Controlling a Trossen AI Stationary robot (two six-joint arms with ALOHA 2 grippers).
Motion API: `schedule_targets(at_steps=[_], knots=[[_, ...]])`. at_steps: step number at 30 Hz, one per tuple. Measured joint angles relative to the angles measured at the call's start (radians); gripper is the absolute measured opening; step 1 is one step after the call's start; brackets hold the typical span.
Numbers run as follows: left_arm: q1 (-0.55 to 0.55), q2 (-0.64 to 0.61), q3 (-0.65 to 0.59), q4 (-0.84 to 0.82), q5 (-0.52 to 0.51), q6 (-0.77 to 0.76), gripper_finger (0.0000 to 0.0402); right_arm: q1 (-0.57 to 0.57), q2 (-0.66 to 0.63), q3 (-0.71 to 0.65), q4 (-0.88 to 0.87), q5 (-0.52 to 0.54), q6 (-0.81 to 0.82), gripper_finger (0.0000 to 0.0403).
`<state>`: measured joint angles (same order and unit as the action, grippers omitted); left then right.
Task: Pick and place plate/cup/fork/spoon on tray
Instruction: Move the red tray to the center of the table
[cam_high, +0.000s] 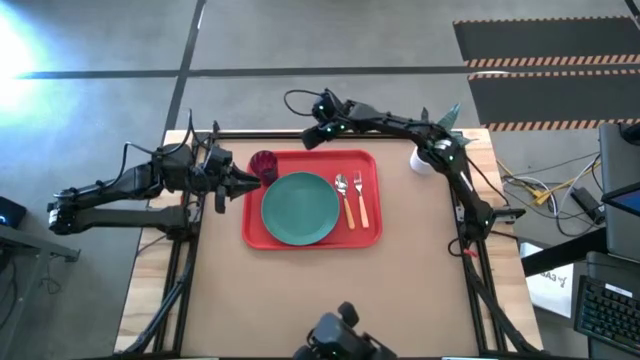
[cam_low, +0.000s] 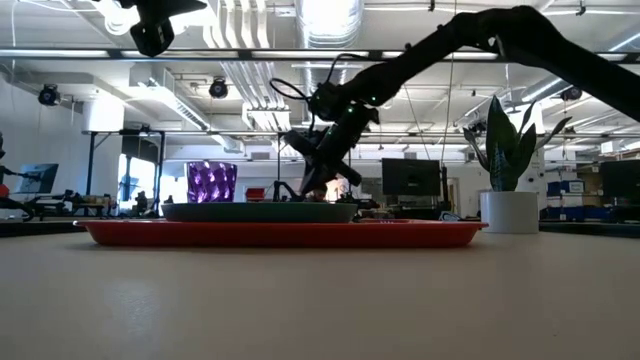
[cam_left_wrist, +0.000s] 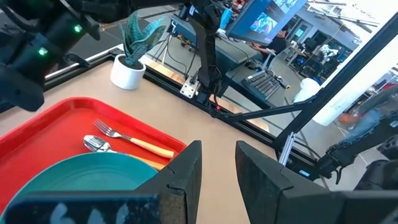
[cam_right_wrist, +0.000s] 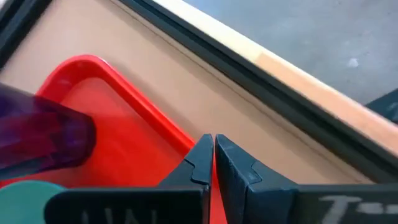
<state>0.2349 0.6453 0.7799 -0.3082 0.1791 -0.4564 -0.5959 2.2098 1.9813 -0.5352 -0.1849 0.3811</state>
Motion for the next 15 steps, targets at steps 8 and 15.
schedule_targets(at_steps=[8,15], knots=[[0.000,0.001,0.000,-0.001,0.000,0.003,0.0080,0.005,0.011,0.037,-0.135,0.094,-0.035,0.0008],[0.000,0.001,0.000,-0.001,0.000,0.019,0.0080,0.021,0.016,0.001,-0.200,0.134,-0.049,0.0008]])
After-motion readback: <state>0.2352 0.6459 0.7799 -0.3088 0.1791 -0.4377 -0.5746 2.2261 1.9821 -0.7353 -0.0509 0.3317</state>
